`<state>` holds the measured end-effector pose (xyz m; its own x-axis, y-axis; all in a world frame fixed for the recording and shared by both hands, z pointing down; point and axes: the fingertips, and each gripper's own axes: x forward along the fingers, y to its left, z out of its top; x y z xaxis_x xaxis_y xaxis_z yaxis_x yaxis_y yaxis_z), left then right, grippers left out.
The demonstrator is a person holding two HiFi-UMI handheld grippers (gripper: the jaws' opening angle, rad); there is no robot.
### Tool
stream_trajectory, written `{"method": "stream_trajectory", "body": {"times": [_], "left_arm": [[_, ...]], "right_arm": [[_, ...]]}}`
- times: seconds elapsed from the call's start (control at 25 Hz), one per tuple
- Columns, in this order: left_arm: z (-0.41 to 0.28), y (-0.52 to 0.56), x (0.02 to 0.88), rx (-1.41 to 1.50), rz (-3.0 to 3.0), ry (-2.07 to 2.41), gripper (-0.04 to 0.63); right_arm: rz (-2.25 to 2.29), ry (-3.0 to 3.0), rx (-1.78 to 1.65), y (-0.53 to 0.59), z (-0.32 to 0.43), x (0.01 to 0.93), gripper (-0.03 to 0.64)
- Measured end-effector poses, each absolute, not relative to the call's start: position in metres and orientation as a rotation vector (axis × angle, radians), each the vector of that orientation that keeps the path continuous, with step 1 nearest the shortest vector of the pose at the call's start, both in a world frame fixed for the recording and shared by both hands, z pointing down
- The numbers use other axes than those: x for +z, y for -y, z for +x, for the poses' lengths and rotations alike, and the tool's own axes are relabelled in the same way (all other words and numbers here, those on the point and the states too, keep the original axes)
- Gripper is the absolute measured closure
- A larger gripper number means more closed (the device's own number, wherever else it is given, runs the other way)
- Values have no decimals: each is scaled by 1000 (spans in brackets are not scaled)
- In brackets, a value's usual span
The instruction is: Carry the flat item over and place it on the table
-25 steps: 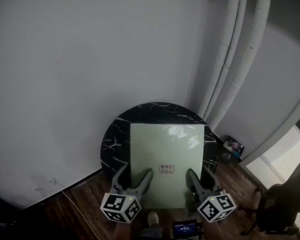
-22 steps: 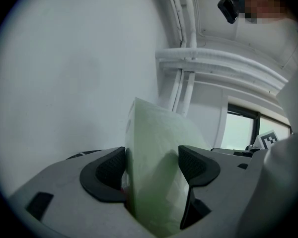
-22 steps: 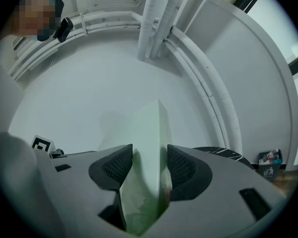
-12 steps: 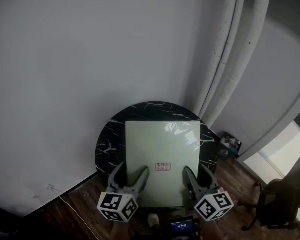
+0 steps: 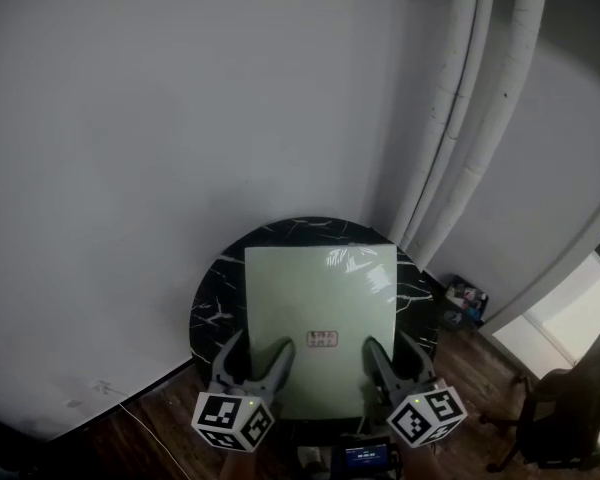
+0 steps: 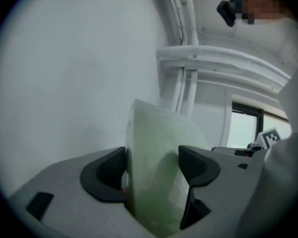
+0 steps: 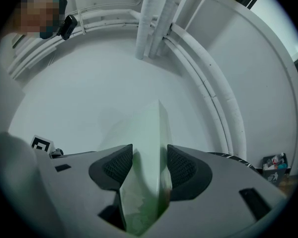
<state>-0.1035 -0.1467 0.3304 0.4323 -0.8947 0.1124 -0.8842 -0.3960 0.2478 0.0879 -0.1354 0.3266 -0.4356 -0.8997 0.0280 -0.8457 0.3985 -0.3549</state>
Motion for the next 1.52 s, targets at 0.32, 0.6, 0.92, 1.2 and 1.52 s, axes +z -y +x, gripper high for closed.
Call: {"method": "stream_trajectory", "body": {"times": [0.32,0.6,0.92,1.2,1.52], "left_arm": [[-106,153,324,-71,2435,1581,253],[-107,159,333,-41,2415,1592,253],[-110,163,357,-11,2362,1588,253],[-104,172,384,30,2311,1581,253],[-100,185,419,74,2243,1571,253]], "right_arm": [[-1535,-2484,-445,145,86,324,426],[-1533,-2491,-480,153,85,333,426],[-1535,-2514,-553,159,83,355,426],[-1555,-2534,-626,171,88,382,426],[-1565,-2558,-718,186,92,415,426]]}}
